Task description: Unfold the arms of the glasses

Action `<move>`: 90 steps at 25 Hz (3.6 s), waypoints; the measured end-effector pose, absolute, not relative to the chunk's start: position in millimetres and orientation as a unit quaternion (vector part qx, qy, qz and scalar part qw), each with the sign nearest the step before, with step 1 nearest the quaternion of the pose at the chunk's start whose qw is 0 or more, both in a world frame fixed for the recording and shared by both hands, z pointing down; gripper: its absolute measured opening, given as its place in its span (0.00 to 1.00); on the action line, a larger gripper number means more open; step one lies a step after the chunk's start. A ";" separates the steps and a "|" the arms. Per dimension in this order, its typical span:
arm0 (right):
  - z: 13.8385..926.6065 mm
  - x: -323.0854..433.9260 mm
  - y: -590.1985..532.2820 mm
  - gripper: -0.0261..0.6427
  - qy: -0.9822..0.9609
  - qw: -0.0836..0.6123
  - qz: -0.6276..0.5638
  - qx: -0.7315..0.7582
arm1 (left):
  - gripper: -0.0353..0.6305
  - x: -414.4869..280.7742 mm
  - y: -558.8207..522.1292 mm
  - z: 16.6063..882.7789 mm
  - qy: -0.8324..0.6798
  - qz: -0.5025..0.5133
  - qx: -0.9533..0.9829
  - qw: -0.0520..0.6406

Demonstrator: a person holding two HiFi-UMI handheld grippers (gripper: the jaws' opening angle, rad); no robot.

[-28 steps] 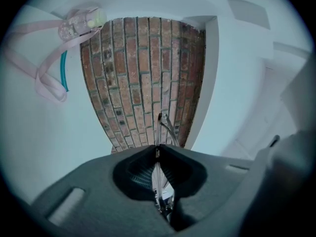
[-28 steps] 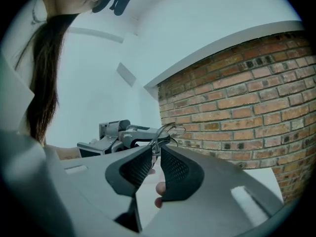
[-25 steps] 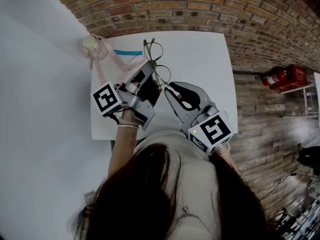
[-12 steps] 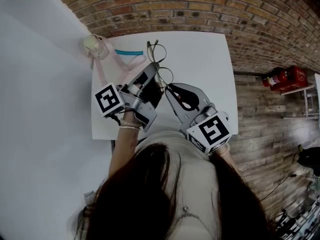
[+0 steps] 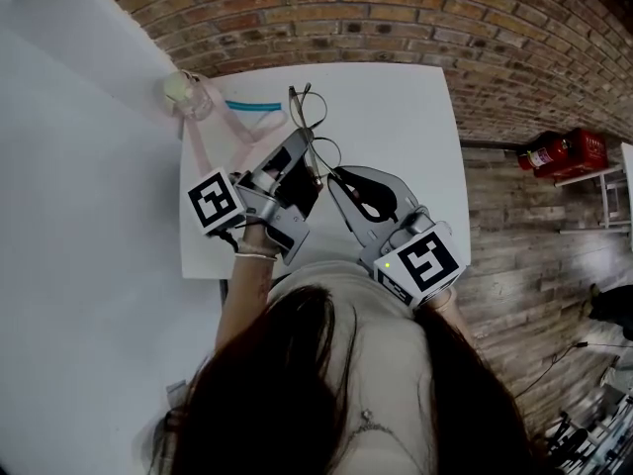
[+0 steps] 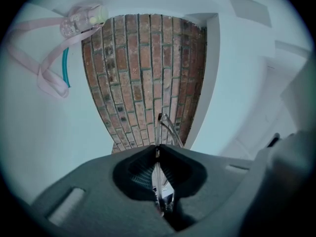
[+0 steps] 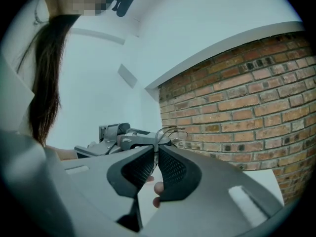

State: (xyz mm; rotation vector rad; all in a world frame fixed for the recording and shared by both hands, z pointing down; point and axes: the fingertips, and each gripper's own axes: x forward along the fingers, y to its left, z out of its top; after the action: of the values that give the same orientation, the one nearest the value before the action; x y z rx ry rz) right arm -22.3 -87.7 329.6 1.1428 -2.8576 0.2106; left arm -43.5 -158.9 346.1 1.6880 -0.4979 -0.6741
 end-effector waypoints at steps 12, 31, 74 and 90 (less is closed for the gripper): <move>310.6 -14.3 -85.4 0.09 -0.929 0.001 0.055 0.366 | 0.09 -40.5 -154.6 347.0 -0.217 -0.280 0.729 0.585; 285.2 -0.9 -90.4 0.09 -0.926 -0.033 0.045 0.374 | 0.09 -33.4 -149.5 356.1 -0.218 -0.256 0.740 0.583; 250.9 18.9 -111.3 0.08 -0.917 -0.050 0.006 0.396 | 0.09 -20.0 -139.2 363.2 -0.207 -0.227 0.749 0.587; 242.8 27.9 -116.3 0.08 -0.912 -0.058 0.008 0.407 | 0.09 -9.1 -131.9 364.4 -0.193 -0.212 0.752 0.593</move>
State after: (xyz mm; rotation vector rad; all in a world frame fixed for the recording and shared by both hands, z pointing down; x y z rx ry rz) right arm 27.9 -116.3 242.8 1.3278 -2.9755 0.0270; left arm -9.1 -131.9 364.4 1.7484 -0.4481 -0.4940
